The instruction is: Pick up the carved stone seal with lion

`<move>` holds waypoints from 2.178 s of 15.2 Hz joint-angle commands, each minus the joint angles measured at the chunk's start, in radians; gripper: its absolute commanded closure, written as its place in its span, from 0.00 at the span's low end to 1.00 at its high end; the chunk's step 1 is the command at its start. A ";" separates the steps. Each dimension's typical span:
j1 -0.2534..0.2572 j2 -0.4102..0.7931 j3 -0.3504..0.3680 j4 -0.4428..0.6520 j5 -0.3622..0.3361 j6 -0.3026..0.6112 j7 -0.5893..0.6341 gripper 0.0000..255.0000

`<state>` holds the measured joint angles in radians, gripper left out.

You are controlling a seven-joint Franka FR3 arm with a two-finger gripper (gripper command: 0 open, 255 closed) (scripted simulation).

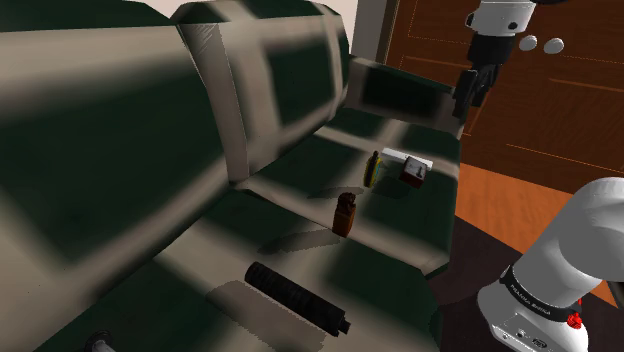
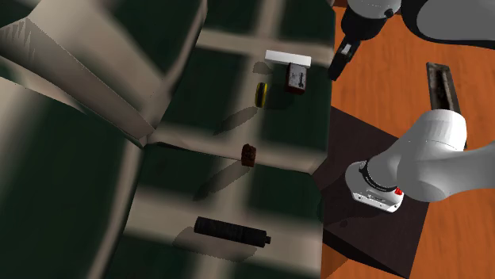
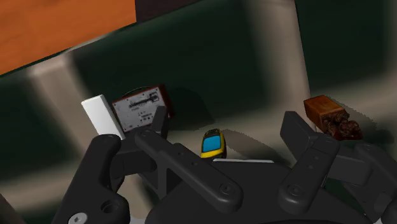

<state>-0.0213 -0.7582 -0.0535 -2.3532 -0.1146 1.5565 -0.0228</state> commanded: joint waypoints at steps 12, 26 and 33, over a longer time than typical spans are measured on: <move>0.073 0.185 0.154 -0.092 0.116 0.264 0.200 0.00; 0.139 0.611 0.335 0.017 0.141 0.578 0.454 0.00; 0.144 0.691 0.349 0.005 0.120 0.667 0.488 0.00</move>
<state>0.1222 -0.0751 0.2943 -2.3410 0.0077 2.2091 0.4613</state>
